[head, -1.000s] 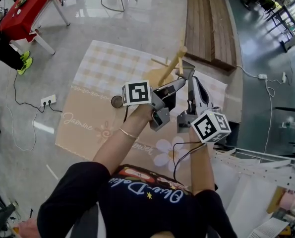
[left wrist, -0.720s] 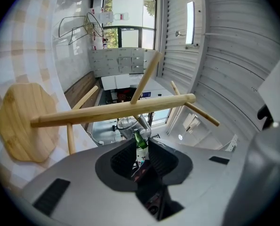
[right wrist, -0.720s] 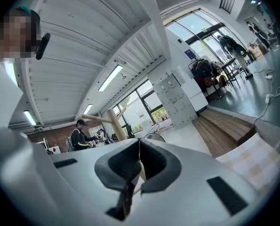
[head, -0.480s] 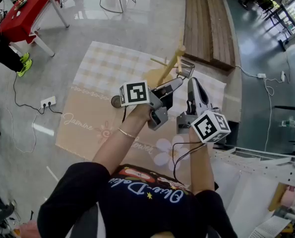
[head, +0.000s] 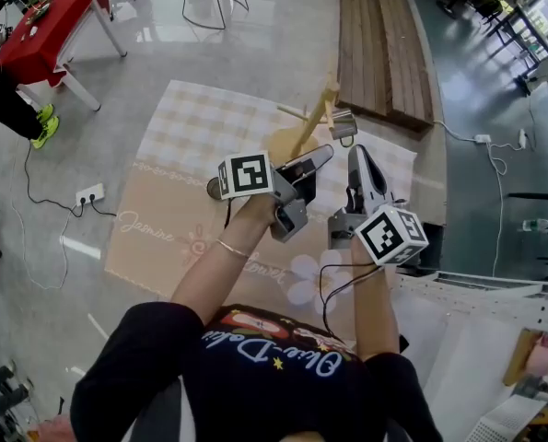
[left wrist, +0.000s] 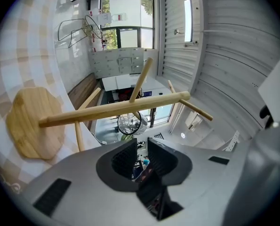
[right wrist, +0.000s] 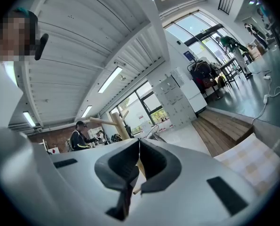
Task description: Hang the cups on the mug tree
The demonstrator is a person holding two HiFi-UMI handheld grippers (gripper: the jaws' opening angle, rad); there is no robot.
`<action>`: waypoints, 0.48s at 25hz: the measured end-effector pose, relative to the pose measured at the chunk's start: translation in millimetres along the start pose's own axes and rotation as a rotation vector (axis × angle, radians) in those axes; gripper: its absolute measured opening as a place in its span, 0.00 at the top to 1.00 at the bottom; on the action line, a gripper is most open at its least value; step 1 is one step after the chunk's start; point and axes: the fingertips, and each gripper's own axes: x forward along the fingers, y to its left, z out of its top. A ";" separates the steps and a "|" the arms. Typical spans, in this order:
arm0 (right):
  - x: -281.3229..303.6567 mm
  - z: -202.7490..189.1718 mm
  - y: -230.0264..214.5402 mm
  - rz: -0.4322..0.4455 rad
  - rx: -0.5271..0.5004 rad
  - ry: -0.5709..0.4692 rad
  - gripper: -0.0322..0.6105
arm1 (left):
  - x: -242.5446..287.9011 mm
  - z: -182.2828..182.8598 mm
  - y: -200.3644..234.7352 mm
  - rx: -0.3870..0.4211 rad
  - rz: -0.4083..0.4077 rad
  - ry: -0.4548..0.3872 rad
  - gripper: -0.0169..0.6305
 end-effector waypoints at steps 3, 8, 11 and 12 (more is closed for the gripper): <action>-4.6 2.1 2.2 -0.002 -0.001 -0.005 0.93 | -2.3 -1.5 -4.1 0.010 0.001 0.001 0.88; -12.9 2.0 5.1 -0.008 -0.001 -0.009 0.93 | -8.5 -3.1 -11.0 0.030 -0.006 -0.004 0.96; -19.7 2.4 6.7 -0.010 -0.002 -0.014 0.93 | -10.8 -7.3 -19.2 0.047 -0.022 0.006 0.96; -22.0 3.0 7.2 -0.010 -0.002 -0.016 0.93 | -11.3 -8.9 -22.3 0.057 -0.025 0.011 0.96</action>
